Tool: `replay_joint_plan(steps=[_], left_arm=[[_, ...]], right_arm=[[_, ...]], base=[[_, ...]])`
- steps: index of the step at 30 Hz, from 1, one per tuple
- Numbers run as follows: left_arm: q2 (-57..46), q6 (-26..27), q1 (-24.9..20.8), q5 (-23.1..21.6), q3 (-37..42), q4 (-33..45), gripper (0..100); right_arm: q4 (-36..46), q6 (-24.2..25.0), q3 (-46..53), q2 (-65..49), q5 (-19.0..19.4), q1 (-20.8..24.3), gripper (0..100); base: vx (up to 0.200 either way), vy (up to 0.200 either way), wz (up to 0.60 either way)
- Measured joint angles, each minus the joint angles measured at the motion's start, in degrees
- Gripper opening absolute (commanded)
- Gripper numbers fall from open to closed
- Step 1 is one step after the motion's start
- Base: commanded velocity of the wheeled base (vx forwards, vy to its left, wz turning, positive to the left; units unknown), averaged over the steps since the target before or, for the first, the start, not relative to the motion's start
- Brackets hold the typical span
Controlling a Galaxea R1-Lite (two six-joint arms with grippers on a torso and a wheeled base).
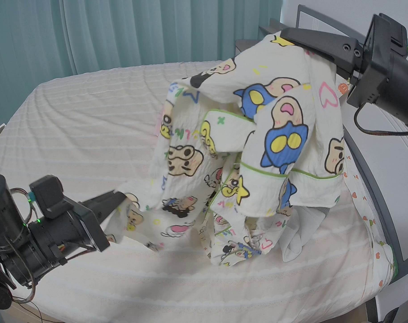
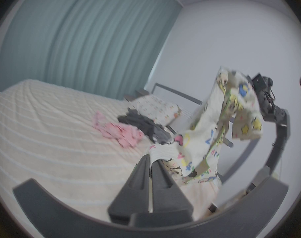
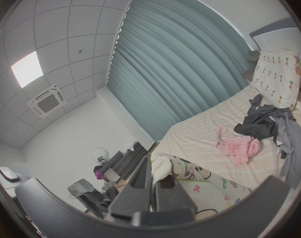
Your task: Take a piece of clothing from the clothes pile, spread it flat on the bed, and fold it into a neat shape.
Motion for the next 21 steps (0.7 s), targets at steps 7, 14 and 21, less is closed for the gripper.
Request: replay_joint_plan(steps=[7, 14, 21], left_arm=[[-5.58, 8.13, 0.3, 12.58, -5.02, -0.17, 0], [-9.69, 19.16, 1.3, 14.86, -7.64, -2.45, 0], [-11.13, 18.46, 3.15, 15.65, -10.42, -6.85, 0]], right_arm=[[-0.38, 0.35, 5.9, -1.54, 1.05, -4.51, 0], [-1.91, 0.43, 11.23, -3.67, 1.87, -5.73, 0], [-3.74, 0.44, 11.91, -5.32, 3.75, -5.56, 0]], base=[[0.0, 0.0, 0.0], [0.0, 0.0, 0.0], [0.0, 0.0, 0.0]])
